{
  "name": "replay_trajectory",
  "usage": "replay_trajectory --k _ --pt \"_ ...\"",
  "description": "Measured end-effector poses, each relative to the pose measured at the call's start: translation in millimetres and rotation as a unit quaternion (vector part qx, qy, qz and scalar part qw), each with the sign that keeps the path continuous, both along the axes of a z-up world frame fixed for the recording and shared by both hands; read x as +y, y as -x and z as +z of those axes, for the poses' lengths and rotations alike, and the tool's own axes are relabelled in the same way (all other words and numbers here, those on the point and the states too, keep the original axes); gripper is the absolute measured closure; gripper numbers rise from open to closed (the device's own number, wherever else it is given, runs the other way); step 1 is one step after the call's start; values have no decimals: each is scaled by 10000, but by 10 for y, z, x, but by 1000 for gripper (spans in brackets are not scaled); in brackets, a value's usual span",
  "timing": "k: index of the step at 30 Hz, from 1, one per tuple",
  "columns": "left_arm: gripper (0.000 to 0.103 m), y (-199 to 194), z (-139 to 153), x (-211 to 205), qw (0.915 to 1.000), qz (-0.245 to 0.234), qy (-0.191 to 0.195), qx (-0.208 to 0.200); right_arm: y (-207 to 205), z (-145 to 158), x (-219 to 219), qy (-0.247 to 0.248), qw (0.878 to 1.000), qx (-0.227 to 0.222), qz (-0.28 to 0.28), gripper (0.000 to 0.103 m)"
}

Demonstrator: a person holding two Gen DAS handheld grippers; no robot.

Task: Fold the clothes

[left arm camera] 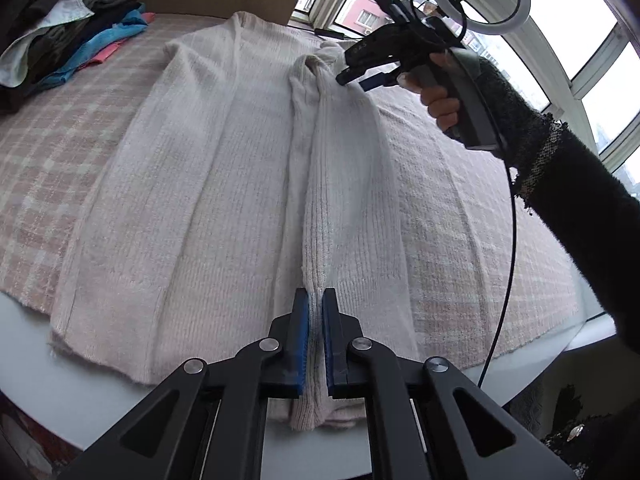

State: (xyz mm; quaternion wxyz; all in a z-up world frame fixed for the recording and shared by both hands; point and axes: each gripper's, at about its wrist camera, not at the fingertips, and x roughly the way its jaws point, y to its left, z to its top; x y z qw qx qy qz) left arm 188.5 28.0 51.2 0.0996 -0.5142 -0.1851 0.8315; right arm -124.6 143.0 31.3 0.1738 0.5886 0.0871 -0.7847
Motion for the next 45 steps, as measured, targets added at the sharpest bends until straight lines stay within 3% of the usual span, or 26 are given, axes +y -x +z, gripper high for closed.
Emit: replay_trajectory --k 3,6,10,12,14,18,22,28,35,41,43,44,45 --pt "96 -31 18 -160 9992 293 -265 -73 -191 211 73 256 9995 147 -57 70" --pt "95 -51 181 -280 9985 513 -81 147 -612 347 36 636 9967 292 404 70" --pt "88 -157 334 -587 9944 886 420 382 -924 30 -146 77 9964 134 836 70" --pt "86 -222 372 -785 9903 1087 775 397 -939 40 -176 -93 9954 242 925 69" --pt "84 -308 349 -1042 9873 1253 924 300 -884 177 -159 168 9973 59 714 69" --pt "73 -300 218 -1217 9877 1235 940 177 -780 578 -380 761 9952 68 605 69" --pt "69 -229 108 -1353 9913 1068 748 185 -780 806 -994 875 9925 49 855 63" --pt "69 -119 1 -1476 9971 628 386 178 -569 770 -2053 326 9931 139 1116 63" --pt "69 26 -93 -1415 9997 -41 144 204 -224 287 -2879 -940 9891 -180 1120 63" --pt "69 110 -112 -1514 9992 -290 -192 185 -57 -66 -2944 -1779 9802 -337 797 63" --pt "69 114 -107 -1500 9988 -407 -147 209 -31 -78 -2858 -1779 9812 -293 684 72" --pt "69 114 -104 -1486 9986 -460 -104 228 -15 -58 -2799 -1722 9828 -271 613 84" --pt "70 115 -100 -1473 9984 -501 -67 244 11 -20 -2725 -1521 9864 -330 527 88"
